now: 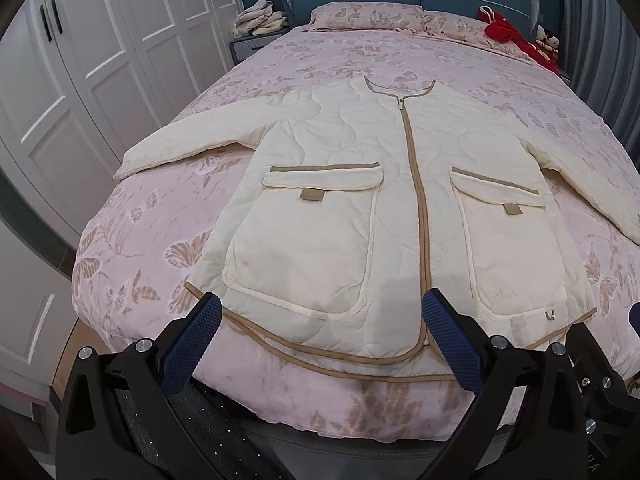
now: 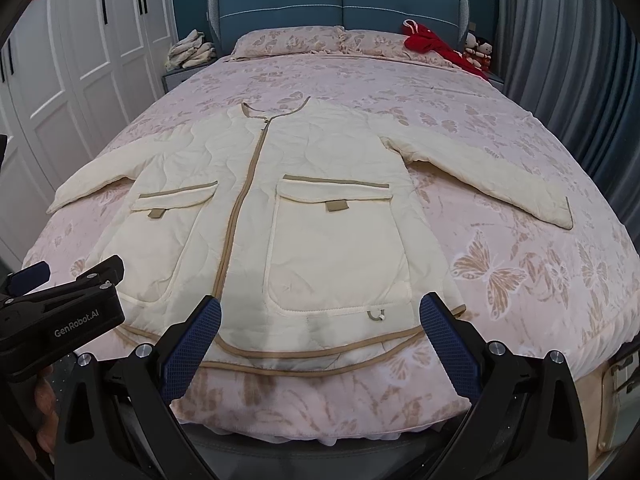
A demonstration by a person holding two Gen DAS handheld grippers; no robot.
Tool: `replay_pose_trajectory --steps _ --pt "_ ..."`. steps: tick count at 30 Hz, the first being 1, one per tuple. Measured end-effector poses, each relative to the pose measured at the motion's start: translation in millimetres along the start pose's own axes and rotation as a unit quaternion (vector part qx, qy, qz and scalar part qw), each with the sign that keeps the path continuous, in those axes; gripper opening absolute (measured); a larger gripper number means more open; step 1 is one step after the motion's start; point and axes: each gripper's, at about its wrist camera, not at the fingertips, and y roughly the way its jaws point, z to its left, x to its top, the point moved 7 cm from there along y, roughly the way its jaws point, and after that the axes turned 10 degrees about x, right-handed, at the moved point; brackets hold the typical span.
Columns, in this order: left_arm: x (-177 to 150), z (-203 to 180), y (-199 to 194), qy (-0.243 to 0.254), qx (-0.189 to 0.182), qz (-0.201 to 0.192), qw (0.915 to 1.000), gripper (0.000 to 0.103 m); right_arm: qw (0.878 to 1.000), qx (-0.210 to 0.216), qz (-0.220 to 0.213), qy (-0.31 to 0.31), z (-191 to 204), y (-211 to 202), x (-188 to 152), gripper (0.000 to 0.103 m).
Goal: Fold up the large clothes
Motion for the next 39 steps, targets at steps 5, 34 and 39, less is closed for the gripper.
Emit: replay_pose_trajectory --steps 5,34,39 --pt "-0.5 -0.5 0.4 0.0 0.001 0.0 1.0 0.098 1.0 0.0 0.0 0.0 0.4 0.2 0.0 0.098" --pt "-1.7 1.2 2.2 0.002 0.004 -0.001 1.0 0.098 1.0 0.002 -0.001 -0.002 3.1 1.2 0.0 0.098" --pt "-1.7 1.5 2.4 0.001 0.004 0.0 1.0 0.098 1.0 0.001 -0.002 -0.003 3.6 1.3 0.5 0.098"
